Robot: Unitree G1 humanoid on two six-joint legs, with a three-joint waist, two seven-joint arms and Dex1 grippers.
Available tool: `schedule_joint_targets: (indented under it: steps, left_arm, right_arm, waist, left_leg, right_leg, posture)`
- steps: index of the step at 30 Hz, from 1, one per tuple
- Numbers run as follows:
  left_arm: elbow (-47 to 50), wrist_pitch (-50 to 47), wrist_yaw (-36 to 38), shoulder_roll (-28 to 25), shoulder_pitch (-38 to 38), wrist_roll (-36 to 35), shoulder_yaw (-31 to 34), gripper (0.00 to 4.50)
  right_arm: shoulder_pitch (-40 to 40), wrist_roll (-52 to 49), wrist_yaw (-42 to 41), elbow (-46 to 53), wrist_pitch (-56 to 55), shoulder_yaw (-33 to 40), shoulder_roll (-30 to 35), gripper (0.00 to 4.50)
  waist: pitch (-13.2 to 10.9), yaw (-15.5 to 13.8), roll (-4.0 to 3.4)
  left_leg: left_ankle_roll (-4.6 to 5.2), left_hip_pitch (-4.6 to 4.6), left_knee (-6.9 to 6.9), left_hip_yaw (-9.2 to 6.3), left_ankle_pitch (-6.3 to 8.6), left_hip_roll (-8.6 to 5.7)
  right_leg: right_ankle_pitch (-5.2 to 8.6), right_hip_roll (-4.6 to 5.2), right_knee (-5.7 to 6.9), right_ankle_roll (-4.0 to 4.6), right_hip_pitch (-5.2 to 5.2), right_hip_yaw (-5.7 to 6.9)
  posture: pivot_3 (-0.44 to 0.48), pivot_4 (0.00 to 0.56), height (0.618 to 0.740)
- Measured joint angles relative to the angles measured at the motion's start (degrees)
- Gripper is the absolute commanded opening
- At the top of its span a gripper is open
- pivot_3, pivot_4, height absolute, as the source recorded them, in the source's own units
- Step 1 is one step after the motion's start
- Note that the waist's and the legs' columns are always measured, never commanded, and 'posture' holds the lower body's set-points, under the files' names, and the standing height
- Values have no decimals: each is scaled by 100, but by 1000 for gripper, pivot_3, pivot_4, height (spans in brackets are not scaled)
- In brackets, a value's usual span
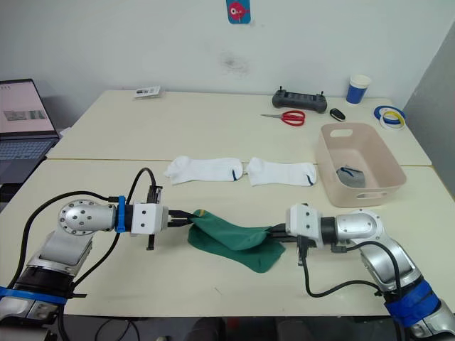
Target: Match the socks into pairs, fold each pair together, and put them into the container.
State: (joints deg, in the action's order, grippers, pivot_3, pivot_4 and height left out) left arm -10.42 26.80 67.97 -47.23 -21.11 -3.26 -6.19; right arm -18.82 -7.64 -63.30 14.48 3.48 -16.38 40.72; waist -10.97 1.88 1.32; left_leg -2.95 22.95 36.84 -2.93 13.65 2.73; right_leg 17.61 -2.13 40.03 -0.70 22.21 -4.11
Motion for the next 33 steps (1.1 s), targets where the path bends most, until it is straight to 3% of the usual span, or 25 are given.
schedule_joint_targets:
  steps: [12, 33]
  left_arm:
    - [87, 235, -351, 92, 331, 344, -214, 33]
    - [524, 106, -253, -23, 704, 328, -239, 33]
  right_arm:
    - [168, 822, -35, -730, -1271, -276, 134, 0]
    - [192, 737, -181, -979, -1472, -276, 152, 0]
  waist:
    - [0, -6, 0]
    - [0, -5, 0]
  left_leg:
    - [0, -2, 4, 0, 0, 0]
    - [0, -4, 4, 0, 0, 0]
  right_leg:
    - [-1, 1, 3, 1, -3, -1]
    - [-3, 2, 4, 5, -6, -1]
  posture:
    - [0, 150, 740]
    - [0, 150, 740]
